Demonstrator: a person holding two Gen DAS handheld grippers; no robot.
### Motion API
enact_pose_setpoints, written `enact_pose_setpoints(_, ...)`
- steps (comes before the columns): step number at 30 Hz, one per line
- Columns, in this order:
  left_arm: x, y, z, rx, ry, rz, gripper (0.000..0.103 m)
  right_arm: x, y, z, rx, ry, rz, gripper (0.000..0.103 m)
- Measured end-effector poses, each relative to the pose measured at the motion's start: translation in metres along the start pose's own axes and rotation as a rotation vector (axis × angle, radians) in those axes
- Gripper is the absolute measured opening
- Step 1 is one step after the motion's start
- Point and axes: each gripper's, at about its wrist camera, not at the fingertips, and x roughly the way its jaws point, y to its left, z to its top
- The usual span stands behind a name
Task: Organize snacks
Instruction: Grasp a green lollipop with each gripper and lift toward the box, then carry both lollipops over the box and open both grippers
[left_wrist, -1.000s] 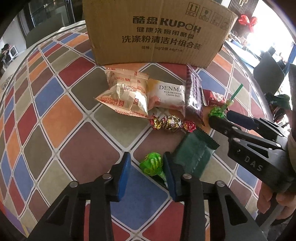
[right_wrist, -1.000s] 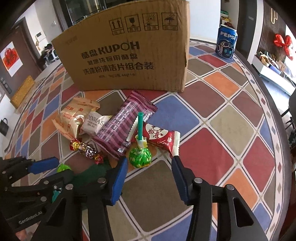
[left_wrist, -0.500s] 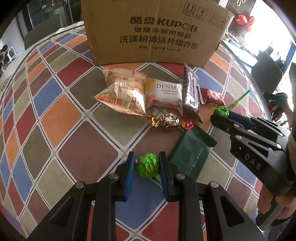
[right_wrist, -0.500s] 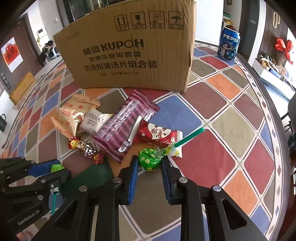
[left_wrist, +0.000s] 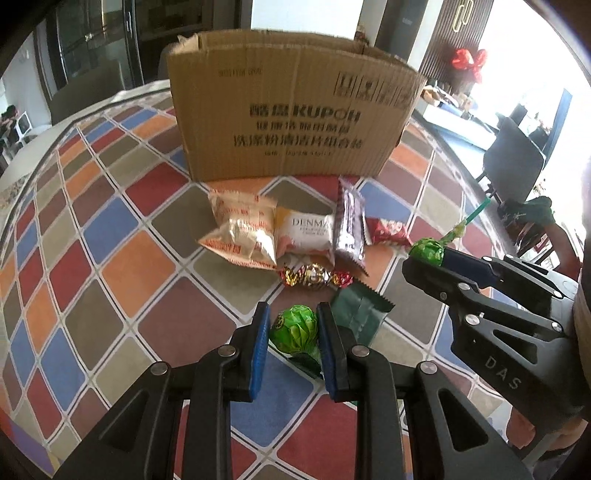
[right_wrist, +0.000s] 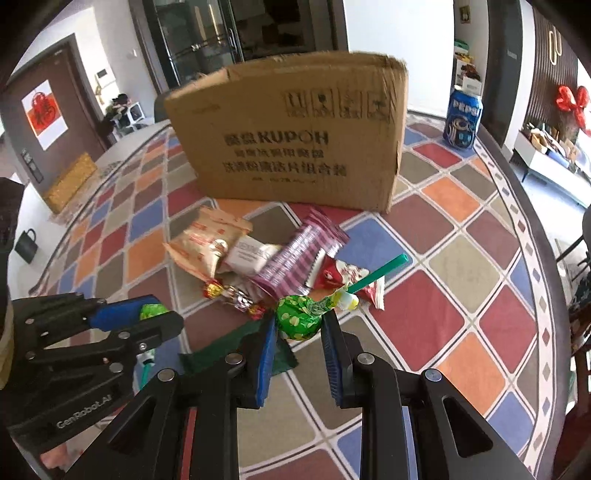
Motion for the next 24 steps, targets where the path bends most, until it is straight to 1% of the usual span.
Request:
enact_pose_setpoints(12,-0.032,0.002,0.017,0.015,-0.104,-0.01,0.026,-0.031,0.017,0.018,-0.029,-0.087,0.021,0.026)
enact_pose_setpoints(24,-0.068,0.003,0.054,0.047,-0.244,0.009,0.026,-0.05,0.018,0.049,-0.017,-0.166,0.033,0.026)
